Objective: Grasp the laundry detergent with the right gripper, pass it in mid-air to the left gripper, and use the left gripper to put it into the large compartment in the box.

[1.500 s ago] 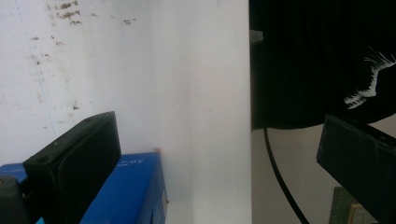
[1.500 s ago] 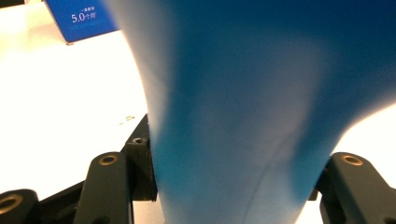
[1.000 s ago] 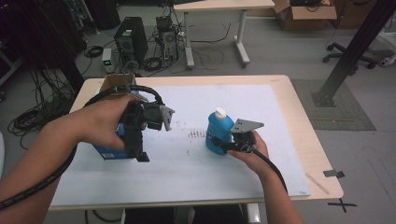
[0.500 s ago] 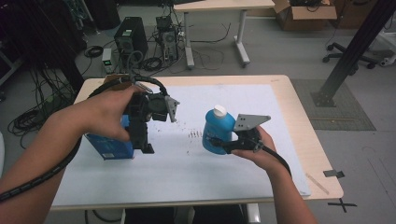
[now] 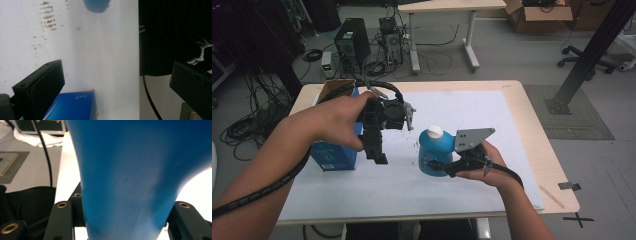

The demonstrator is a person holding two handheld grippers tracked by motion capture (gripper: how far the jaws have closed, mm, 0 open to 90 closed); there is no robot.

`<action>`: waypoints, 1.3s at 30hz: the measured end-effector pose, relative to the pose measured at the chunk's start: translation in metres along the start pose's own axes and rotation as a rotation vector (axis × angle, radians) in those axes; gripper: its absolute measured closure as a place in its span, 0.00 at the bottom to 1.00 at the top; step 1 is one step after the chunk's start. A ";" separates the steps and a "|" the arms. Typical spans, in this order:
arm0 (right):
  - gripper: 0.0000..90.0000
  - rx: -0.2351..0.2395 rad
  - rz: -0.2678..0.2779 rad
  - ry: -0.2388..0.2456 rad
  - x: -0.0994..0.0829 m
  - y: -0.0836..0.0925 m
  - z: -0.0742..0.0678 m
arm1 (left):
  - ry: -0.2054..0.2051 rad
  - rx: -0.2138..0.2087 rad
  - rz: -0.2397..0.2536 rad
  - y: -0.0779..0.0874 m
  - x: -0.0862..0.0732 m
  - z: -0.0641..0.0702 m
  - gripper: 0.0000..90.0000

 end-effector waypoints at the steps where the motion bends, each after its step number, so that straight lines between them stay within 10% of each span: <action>1: 0.51 0.004 -0.002 0.004 0.000 -0.001 -0.001 | -0.003 0.001 0.002 0.000 0.001 0.000 0.00; 39: 0.50 0.146 0.006 0.023 0.010 -0.060 -0.011 | -0.051 0.010 -0.025 -0.009 0.027 -0.003 0.00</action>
Point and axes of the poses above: each handheld gripper's, and its own axes: y roughly backward along the jaws, x roughly out of its top, z roughly to its right, the point moved 6 cm from there along -y, roughly forward along the jaws, and after that the axes turned 5 degrees about -y, right-handed, at the moved point
